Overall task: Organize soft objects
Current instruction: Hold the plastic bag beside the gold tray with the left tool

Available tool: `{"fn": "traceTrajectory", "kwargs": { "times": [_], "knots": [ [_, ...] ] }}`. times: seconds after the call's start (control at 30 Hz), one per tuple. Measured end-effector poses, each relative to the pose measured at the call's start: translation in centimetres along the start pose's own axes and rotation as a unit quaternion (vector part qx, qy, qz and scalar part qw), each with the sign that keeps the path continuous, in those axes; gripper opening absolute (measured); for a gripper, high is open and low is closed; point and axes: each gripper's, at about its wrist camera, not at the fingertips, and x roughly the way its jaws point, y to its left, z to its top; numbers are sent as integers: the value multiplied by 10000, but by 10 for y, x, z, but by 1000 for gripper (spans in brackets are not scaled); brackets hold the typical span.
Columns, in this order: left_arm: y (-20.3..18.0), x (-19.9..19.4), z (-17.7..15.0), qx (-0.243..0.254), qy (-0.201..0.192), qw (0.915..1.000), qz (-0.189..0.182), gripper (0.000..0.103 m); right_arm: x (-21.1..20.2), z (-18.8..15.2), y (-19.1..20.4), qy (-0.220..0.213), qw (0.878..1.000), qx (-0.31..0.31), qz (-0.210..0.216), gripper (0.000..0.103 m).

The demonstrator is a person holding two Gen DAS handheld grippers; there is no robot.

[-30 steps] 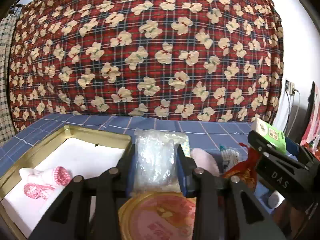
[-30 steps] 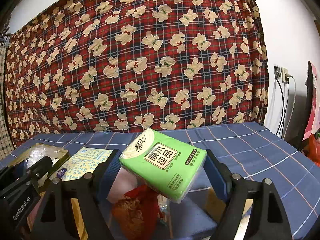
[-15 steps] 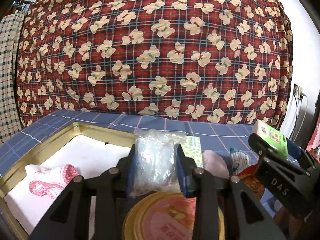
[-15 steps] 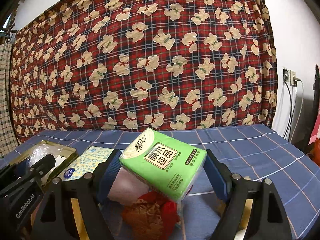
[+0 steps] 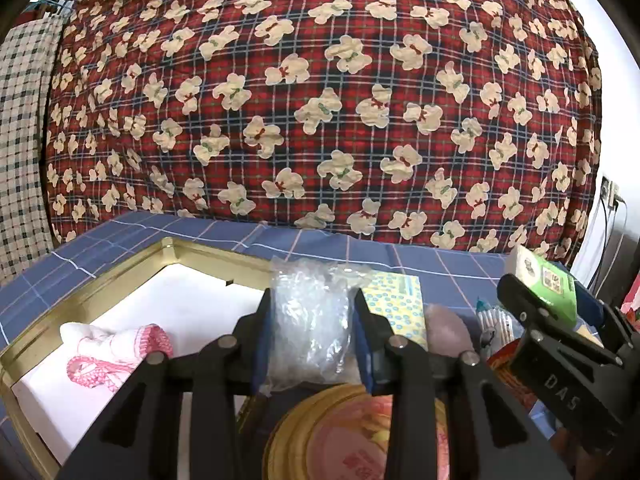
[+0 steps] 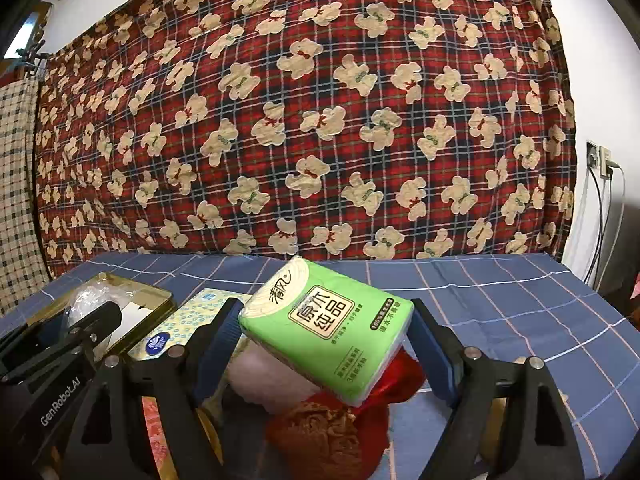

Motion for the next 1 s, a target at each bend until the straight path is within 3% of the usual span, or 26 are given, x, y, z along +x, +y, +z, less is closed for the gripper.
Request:
{"fn": "traceTrajectory", "kwargs": {
  "times": [1.0],
  "knots": [
    [13, 1, 1, -111, 9, 9997, 224, 34, 12, 1, 21, 188, 9983, -215, 507, 83]
  ]
}}
